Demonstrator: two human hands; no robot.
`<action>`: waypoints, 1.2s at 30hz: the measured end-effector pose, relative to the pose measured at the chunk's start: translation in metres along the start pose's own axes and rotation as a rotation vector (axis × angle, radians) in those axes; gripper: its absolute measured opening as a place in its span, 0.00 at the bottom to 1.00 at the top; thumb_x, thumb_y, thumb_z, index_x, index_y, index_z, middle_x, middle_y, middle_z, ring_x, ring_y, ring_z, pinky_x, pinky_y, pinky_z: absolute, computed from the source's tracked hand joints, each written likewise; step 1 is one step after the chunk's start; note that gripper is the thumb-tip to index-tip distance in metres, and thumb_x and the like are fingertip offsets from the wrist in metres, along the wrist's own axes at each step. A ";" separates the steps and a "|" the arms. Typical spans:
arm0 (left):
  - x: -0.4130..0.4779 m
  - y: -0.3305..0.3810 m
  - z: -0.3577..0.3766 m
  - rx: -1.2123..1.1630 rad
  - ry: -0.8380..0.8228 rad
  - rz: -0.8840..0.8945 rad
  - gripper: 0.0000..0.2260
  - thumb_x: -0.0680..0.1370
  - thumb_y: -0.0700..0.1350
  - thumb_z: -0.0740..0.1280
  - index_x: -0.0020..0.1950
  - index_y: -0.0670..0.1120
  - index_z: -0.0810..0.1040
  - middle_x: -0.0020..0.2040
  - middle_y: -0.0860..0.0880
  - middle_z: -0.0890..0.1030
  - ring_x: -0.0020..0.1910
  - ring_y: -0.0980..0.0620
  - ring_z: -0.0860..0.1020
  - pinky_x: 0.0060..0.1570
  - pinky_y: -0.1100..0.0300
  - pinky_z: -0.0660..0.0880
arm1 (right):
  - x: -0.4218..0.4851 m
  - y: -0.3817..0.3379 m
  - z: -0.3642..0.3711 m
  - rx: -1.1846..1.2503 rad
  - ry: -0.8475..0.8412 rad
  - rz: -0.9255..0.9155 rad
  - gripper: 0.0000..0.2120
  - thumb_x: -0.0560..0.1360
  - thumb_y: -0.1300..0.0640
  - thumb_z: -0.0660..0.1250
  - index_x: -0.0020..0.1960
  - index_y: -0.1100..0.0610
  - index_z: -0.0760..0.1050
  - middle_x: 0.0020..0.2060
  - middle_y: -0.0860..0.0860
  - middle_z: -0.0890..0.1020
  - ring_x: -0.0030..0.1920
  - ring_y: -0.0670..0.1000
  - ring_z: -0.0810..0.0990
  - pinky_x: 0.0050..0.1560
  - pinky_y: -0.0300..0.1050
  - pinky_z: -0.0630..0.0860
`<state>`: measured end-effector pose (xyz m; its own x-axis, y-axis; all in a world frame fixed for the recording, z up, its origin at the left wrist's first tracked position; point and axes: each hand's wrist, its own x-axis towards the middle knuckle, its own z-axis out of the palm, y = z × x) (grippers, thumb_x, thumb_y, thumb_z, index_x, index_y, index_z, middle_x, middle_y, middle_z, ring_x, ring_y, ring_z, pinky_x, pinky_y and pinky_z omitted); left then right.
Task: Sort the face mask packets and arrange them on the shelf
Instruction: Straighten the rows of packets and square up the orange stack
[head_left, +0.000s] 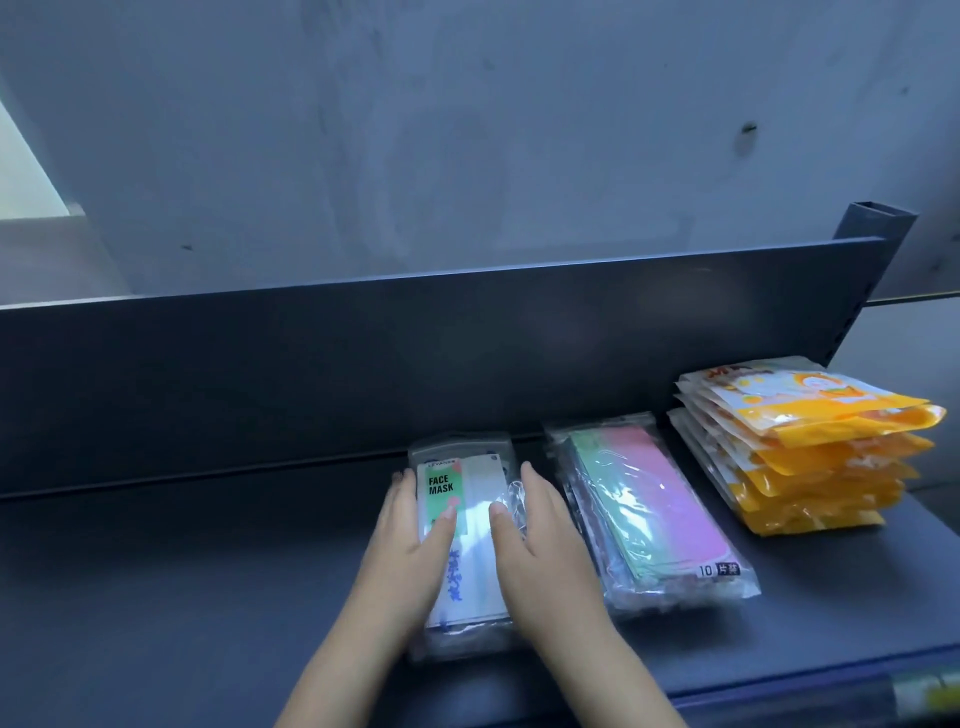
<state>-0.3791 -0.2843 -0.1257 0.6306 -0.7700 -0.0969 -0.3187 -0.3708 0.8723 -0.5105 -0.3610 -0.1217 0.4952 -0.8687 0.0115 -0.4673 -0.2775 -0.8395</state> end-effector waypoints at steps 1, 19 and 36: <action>0.000 0.002 0.000 0.187 0.035 0.081 0.30 0.85 0.57 0.58 0.85 0.53 0.52 0.85 0.59 0.50 0.83 0.59 0.48 0.80 0.61 0.48 | -0.001 -0.002 -0.004 -0.107 0.024 -0.045 0.30 0.84 0.42 0.52 0.84 0.48 0.50 0.82 0.42 0.56 0.80 0.43 0.55 0.76 0.42 0.57; -0.025 0.085 0.110 -0.091 -0.003 0.142 0.30 0.83 0.61 0.55 0.85 0.57 0.54 0.82 0.68 0.53 0.79 0.71 0.50 0.76 0.67 0.49 | 0.010 0.064 -0.148 -0.267 0.077 -0.112 0.27 0.85 0.41 0.53 0.82 0.46 0.61 0.79 0.38 0.62 0.80 0.37 0.52 0.75 0.34 0.53; -0.018 0.081 0.180 -0.311 0.202 -0.050 0.22 0.87 0.53 0.55 0.81 0.53 0.67 0.78 0.59 0.69 0.76 0.61 0.66 0.79 0.55 0.60 | 0.024 0.115 -0.137 0.713 0.145 0.228 0.14 0.85 0.54 0.61 0.69 0.50 0.75 0.62 0.42 0.82 0.58 0.36 0.82 0.54 0.34 0.78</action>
<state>-0.5436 -0.3940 -0.1395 0.7770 -0.6252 -0.0735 -0.0732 -0.2057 0.9759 -0.6529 -0.4700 -0.1437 0.3195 -0.9315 -0.1740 0.0642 0.2045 -0.9768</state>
